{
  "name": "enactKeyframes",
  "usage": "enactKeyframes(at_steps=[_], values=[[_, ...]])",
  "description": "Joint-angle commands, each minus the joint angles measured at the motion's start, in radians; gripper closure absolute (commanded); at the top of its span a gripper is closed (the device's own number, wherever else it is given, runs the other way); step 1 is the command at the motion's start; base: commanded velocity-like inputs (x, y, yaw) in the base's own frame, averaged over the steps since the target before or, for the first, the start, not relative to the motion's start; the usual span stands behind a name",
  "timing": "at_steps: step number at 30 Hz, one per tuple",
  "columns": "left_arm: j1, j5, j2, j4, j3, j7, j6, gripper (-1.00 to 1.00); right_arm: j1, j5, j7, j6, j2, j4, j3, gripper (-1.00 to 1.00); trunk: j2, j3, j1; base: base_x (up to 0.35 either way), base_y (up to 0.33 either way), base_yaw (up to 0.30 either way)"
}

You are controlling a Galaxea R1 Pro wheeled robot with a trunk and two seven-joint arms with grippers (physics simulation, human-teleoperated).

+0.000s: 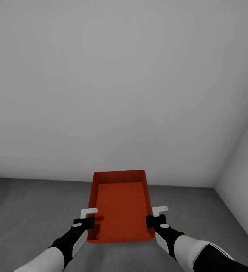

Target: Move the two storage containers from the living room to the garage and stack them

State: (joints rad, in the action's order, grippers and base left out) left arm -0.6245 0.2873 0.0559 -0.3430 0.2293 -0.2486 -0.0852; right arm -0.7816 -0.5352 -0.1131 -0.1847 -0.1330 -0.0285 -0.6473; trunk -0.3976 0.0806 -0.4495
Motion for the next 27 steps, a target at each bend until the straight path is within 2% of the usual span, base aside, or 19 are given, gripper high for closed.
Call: enactKeyframes(at_steps=[1, 27], values=[[-0.001, -0.016, -0.002, -0.005, -0.038, -0.057, 0.024, 1.00, -0.001, 0.001, 0.049, -0.002, -0.001, -0.002, 0.041, 1.00, -0.002, 0.004, -0.001, 0.000, 0.000, 0.000], [-0.001, -0.015, -0.002, -0.004, -0.038, -0.057, 0.024, 1.00, -0.001, 0.001, 0.049, -0.002, 0.000, -0.002, 0.041, 1.00, -0.002, 0.046, -0.001, 0.000, 0.000, 0.000]])
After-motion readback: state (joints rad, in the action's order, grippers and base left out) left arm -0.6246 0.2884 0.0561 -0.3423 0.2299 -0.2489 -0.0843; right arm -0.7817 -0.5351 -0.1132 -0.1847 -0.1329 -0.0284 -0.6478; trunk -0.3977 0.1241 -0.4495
